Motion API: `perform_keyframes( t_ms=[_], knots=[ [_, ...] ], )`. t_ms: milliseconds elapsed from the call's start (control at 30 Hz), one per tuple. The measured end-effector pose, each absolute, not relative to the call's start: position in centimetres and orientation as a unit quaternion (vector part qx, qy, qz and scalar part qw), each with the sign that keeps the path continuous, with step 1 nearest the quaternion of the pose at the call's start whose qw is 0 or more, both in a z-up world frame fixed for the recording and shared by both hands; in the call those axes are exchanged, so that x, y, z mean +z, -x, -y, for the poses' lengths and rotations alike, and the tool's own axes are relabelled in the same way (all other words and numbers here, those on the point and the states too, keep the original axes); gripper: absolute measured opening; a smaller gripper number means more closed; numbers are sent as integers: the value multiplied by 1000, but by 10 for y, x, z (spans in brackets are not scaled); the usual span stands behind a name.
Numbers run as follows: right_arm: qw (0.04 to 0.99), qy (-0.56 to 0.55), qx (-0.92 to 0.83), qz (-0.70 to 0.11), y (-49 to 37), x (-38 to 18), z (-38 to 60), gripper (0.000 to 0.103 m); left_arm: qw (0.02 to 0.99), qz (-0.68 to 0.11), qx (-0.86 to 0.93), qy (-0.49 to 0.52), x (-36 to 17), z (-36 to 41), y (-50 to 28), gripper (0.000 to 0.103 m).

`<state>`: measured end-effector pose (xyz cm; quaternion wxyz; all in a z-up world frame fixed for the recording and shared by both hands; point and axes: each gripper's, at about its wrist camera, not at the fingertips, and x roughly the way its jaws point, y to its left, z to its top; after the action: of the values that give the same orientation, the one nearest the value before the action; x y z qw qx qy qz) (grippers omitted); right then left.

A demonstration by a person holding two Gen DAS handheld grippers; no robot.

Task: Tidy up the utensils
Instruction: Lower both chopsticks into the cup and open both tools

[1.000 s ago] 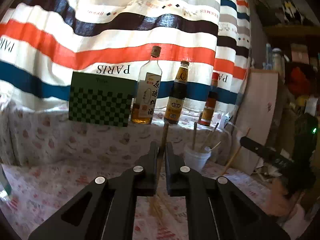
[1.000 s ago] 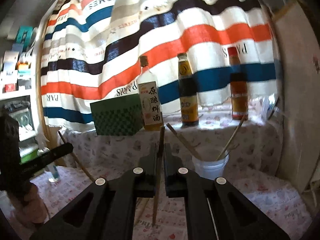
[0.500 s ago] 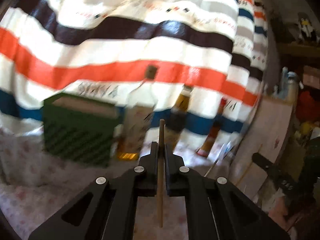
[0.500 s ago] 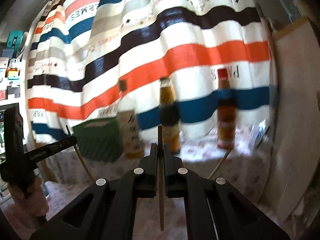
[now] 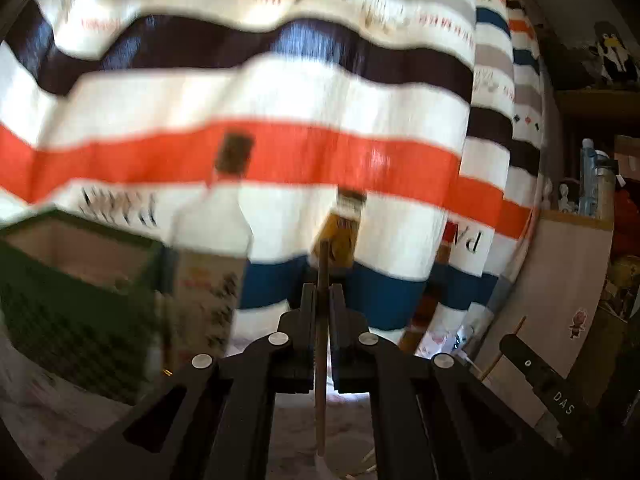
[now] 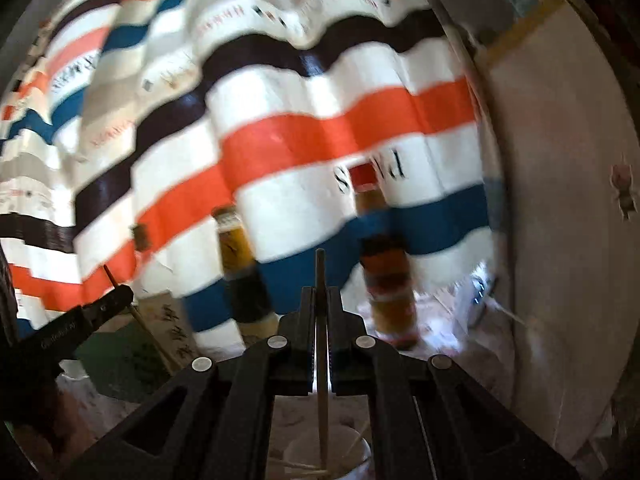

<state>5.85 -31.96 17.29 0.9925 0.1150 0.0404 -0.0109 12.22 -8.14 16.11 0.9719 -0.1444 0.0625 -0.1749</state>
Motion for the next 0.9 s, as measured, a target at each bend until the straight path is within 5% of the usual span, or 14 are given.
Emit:
perform_keyframes(
  t_ms=[267,400,633,800,900],
  knots=[
    [989,-94,-30,-111,-90,154,313,6,953,-145,-217,154,100,106,-159,5],
    [971,-52,-41,-229,-132,135,321,7,950,-188,-210,136,72,121,-170,5],
    [958,-98,30,-269,-150,118,336,7,945,-182,-239,131,74,126,-161,6],
    [953,-107,49,-277,-151,118,335,7,974,-136,-170,66,90,122,-144,47],
    [957,-94,50,-271,-146,124,332,7,978,-126,-150,74,100,102,-134,57]
  ],
)
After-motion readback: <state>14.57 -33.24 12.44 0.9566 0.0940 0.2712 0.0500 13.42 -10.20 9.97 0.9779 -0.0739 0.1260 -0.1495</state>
